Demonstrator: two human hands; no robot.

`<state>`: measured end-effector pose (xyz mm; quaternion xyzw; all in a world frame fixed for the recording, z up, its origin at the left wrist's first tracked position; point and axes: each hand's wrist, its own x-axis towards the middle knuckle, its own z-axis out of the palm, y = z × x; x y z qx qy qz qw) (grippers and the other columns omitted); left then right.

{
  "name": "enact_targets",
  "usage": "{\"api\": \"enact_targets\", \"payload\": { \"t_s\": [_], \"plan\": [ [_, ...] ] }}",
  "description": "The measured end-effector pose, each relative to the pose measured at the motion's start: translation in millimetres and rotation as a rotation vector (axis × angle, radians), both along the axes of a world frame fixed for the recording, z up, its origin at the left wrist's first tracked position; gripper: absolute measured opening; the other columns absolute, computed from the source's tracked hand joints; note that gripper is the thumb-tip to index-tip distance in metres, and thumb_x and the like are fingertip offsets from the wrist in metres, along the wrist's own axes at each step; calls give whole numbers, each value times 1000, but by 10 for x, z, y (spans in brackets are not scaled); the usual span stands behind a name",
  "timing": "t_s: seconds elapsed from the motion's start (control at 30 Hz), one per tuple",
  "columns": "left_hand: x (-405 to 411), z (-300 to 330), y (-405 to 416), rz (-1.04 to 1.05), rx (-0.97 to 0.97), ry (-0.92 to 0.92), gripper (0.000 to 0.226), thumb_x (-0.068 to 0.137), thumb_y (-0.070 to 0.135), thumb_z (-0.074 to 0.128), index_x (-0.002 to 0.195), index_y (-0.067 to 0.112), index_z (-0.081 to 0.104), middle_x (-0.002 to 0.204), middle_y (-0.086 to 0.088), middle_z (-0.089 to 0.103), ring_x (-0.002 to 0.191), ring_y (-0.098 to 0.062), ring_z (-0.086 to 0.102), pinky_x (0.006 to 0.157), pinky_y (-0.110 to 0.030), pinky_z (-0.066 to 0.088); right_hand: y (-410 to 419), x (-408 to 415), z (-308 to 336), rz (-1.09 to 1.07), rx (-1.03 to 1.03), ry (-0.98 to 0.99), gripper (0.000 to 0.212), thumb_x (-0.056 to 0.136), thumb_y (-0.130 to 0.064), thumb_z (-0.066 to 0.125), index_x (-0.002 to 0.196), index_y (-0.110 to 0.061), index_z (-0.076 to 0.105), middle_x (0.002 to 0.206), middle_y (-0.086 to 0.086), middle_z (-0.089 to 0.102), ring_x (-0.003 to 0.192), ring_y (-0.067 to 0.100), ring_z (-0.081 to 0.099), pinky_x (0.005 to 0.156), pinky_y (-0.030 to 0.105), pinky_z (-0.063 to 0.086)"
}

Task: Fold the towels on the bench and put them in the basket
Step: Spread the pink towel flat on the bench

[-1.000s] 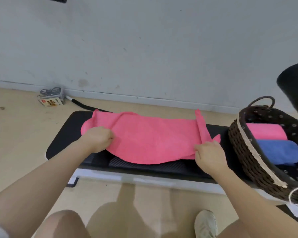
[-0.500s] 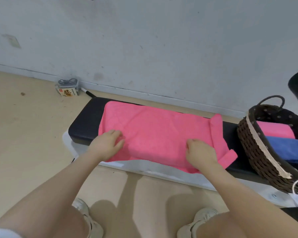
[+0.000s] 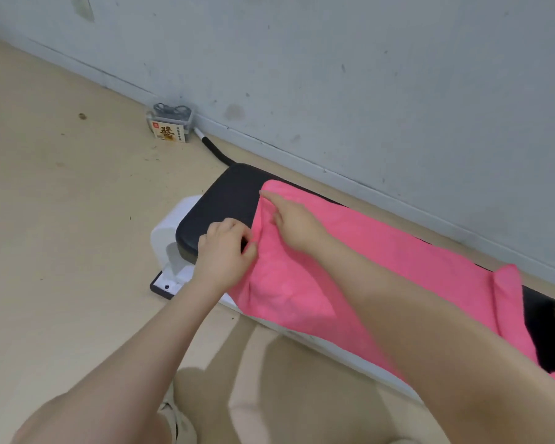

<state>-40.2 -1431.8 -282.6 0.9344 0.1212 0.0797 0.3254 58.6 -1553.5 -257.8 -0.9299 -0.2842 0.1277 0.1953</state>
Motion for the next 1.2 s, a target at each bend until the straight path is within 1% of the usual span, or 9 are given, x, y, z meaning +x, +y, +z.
{"api": "enact_targets", "payload": {
  "t_s": [0.13, 0.2, 0.3, 0.57, 0.67, 0.73, 0.93, 1.07, 1.2],
  "plan": [
    [78, 73, 149, -51, -298, -39, 7, 94, 23, 47, 91, 18, 52, 73, -1, 62, 67, -17, 56, 63, -31, 46, 242, 293, -14, 112, -213, -103, 48, 95, -17, 30, 139, -33, 37, 129, 8, 54, 112, 28, 53, 77, 32, 39],
    [114, 110, 210, -53, -377, -26, 6, 95, 24, 47, 90, 21, 49, 67, -1, 59, 57, -10, 49, 51, -18, 36, 316, 390, -15, 130, -229, -195, 29, 93, -19, 34, 115, -25, 52, 107, 7, 57, 94, 28, 55, 64, 31, 35],
    [161, 165, 317, -72, -434, 21, 9, 93, 28, 52, 88, 20, 52, 65, -1, 59, 56, -7, 48, 49, -14, 35, 386, 466, -14, 62, -247, -302, 6, 90, -17, 37, 86, -18, 41, 80, 6, 49, 75, 28, 48, 53, 31, 25],
    [73, 151, 498, -61, -536, 83, 6, 90, 23, 57, 87, 18, 55, 60, 3, 51, 58, -12, 49, 56, -29, 45, 532, 589, -10, 67, -240, -204, 38, 82, -7, 40, 116, -22, 48, 94, 2, 60, 89, 26, 54, 72, 36, 46],
    [41, 157, 496, -30, -664, 26, 5, 93, 22, 50, 88, 22, 51, 64, 0, 47, 61, -17, 47, 60, -41, 51, 459, 548, 19, 110, -294, -194, 36, 79, -7, 42, 112, -20, 49, 88, 0, 56, 88, 25, 54, 68, 35, 44],
    [24, 138, 492, 26, -737, 8, 10, 94, 20, 47, 84, 24, 49, 67, -1, 49, 62, -18, 48, 55, -36, 47, 424, 517, 48, 115, -331, -252, 26, 83, -8, 40, 104, -18, 51, 89, 1, 59, 85, 25, 53, 63, 32, 38],
    [-28, 103, 551, 61, -633, 27, 22, 86, 31, 64, 97, 20, 49, 70, 1, 54, 63, -9, 48, 56, -18, 34, 458, 423, 31, 24, -413, -419, 20, 90, -4, 35, 106, -9, 46, 91, 10, 56, 79, 32, 54, 59, 33, 32],
    [-46, 128, 713, 1, -316, 176, 21, 84, 34, 65, 95, 20, 54, 72, 4, 56, 65, -13, 52, 48, -23, 34, 673, 475, 80, -149, -219, -400, 30, 80, 7, 34, 107, -6, 41, 93, 14, 53, 69, 28, 43, 58, 34, 32],
    [-72, 55, 981, 118, -247, 200, 16, 88, 32, 59, 86, 16, 59, 69, 3, 57, 61, -14, 50, 52, -25, 37, 885, 535, 115, -234, -71, -373, 29, 81, 4, 34, 107, -8, 40, 83, 9, 47, 71, 27, 45, 60, 34, 33]
  ]
}}
